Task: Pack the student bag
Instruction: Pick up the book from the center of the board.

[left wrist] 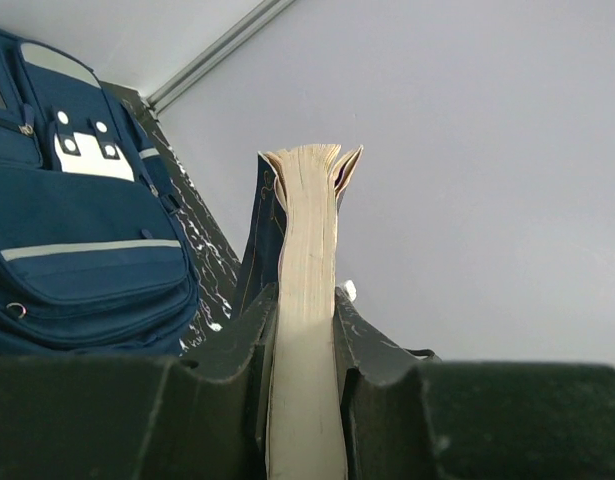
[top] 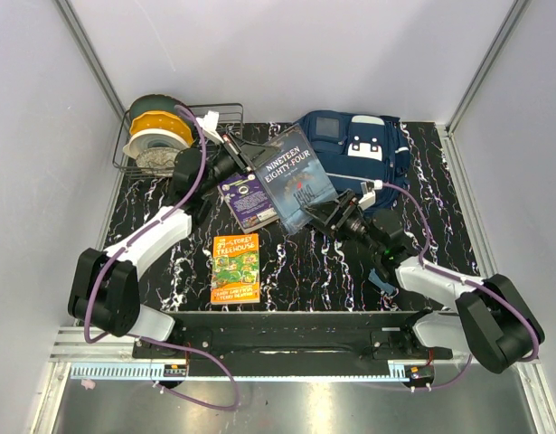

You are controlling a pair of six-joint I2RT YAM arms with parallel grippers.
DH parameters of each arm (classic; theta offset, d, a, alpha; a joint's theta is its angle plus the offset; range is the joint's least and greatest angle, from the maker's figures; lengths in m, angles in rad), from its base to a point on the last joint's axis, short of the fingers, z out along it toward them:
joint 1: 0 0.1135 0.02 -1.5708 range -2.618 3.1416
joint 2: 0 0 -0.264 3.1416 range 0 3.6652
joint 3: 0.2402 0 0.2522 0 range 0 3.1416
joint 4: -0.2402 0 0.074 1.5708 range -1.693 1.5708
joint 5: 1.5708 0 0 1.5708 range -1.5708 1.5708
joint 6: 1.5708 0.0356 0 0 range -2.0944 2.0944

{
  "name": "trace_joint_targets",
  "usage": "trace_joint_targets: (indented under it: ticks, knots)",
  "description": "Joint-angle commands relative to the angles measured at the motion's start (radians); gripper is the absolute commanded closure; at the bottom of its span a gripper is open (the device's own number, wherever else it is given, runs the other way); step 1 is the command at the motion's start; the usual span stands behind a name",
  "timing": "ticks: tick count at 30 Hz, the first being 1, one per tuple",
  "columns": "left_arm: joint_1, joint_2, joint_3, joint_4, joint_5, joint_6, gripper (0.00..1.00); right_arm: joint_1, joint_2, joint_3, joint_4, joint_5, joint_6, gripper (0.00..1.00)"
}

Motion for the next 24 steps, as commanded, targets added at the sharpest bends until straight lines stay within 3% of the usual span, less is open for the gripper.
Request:
trace_joint_targets:
  ticks: [1, 12, 24]
  knots:
    - [-0.013, -0.037, -0.015, 0.195, -0.013, -0.095, 1.0, 0.008, -0.013, 0.021, 0.137, 0.064, -0.043, 0.16]
    - [-0.026, -0.02, -0.052, 0.244, -0.007, -0.141, 1.0, 0.006, -0.019, -0.017, 0.293, 0.127, -0.051, 0.19]
    - [-0.027, -0.018, -0.136, 0.274, -0.074, -0.218, 1.0, 0.006, -0.154, -0.004, 0.258, 0.176, -0.098, 0.17]
